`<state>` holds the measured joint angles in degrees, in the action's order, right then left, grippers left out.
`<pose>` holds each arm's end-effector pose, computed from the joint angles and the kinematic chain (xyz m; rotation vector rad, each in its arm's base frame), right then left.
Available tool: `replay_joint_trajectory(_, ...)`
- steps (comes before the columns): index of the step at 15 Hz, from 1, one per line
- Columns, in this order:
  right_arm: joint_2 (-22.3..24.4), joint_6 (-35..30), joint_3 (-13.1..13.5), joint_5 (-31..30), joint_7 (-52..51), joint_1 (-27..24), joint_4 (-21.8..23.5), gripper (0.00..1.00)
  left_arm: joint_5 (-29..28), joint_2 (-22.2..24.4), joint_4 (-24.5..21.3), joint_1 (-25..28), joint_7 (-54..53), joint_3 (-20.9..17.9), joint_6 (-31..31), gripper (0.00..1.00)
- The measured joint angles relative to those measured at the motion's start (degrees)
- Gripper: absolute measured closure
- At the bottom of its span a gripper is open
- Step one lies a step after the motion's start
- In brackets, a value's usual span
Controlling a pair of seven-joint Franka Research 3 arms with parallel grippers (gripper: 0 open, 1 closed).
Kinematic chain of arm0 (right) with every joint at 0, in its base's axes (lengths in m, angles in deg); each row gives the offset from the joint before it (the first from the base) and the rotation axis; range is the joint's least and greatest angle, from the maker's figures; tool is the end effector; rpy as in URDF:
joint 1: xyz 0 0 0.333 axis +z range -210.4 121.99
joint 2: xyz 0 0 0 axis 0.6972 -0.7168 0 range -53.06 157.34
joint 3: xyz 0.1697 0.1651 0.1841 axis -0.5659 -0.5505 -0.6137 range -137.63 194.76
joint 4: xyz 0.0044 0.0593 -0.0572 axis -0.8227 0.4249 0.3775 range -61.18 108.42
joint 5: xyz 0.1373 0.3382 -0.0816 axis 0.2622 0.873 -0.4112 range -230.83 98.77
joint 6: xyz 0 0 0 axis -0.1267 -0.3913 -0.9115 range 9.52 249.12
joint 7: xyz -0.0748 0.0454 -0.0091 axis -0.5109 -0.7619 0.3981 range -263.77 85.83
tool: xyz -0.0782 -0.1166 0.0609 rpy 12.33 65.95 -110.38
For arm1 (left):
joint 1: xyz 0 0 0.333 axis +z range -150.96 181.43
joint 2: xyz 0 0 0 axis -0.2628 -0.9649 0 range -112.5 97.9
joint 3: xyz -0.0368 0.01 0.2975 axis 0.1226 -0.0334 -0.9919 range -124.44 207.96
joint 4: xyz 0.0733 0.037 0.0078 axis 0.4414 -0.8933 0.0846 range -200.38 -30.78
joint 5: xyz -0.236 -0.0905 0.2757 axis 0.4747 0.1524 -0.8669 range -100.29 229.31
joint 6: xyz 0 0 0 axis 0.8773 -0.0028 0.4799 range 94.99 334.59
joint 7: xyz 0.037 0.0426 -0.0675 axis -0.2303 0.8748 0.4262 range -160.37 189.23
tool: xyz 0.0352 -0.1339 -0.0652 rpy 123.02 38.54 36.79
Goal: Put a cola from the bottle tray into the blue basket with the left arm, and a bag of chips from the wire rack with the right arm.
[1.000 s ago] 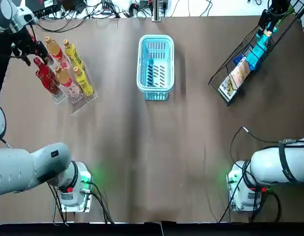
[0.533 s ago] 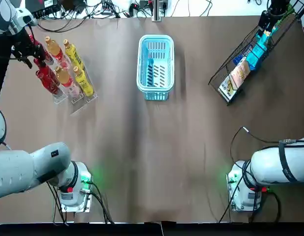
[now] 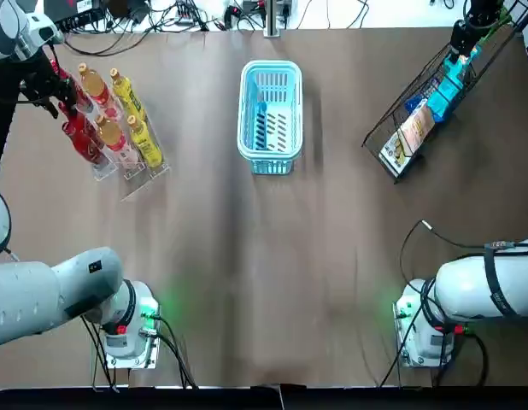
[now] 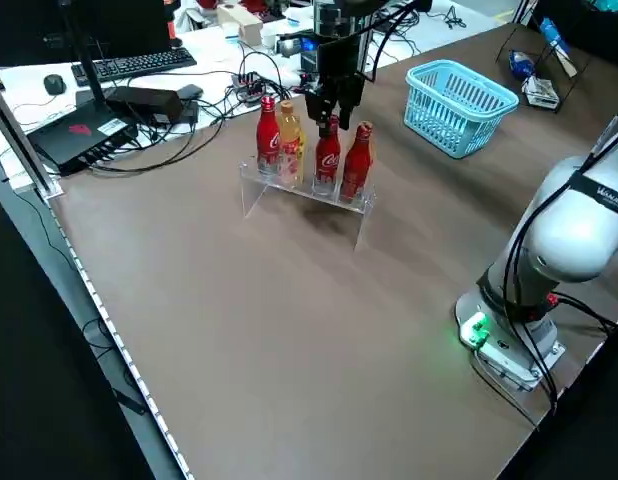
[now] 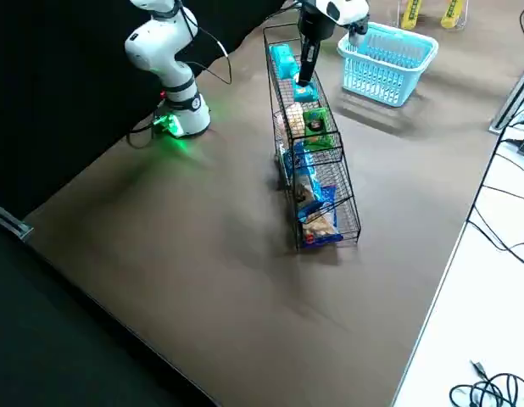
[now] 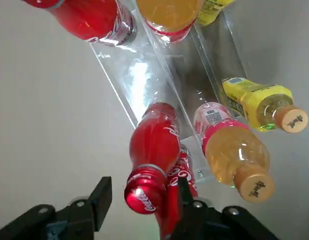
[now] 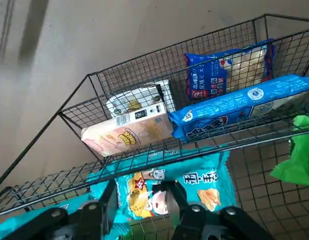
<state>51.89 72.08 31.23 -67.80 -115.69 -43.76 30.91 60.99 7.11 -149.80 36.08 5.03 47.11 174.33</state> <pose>0.5128 -0.0247 0.4895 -3.0358 -0.6620 0.3093 0.4265 0.1255 0.4259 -3.0775 -0.1413 0.2071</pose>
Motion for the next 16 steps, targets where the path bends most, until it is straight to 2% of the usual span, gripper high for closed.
replay_joint_trajectory(3,0.0,-0.2,-0.2,0.1,0.0,0.0,0.1,0.79,0.0,0.0,-0.1,0.0,0.0,0.0,0.1,0.46)
replay_joint_trajectory(4,0.0,-0.2,-0.3,0.1,0.0,0.0,0.1,0.79,0.0,0.0,-0.1,0.0,0.0,0.0,0.1,0.46)
replay_joint_trajectory(6,0.0,-0.3,-0.3,0.2,0.0,0.0,0.2,0.92,0.0,0.0,-0.2,0.0,0.0,0.0,0.1,0.52)
replay_joint_trajectory(10,0.0,-0.5,-0.4,0.2,0.0,0.1,0.1,0.95,0.0,0.0,-0.2,0.0,0.0,0.0,0.1,0.58)
replay_joint_trajectory(12,0.0,-0.6,-0.5,0.2,0.0,0.2,-0.3,0.95,0.0,0.0,-0.3,0.0,0.0,0.0,0.1,0.67)
replay_joint_trajectory(16,0.0,-2.4,-0.7,0.1,0.0,0.2,-3.8,0.95,0.0,0.0,-0.3,0.0,0.0,0.1,0.1,0.70)
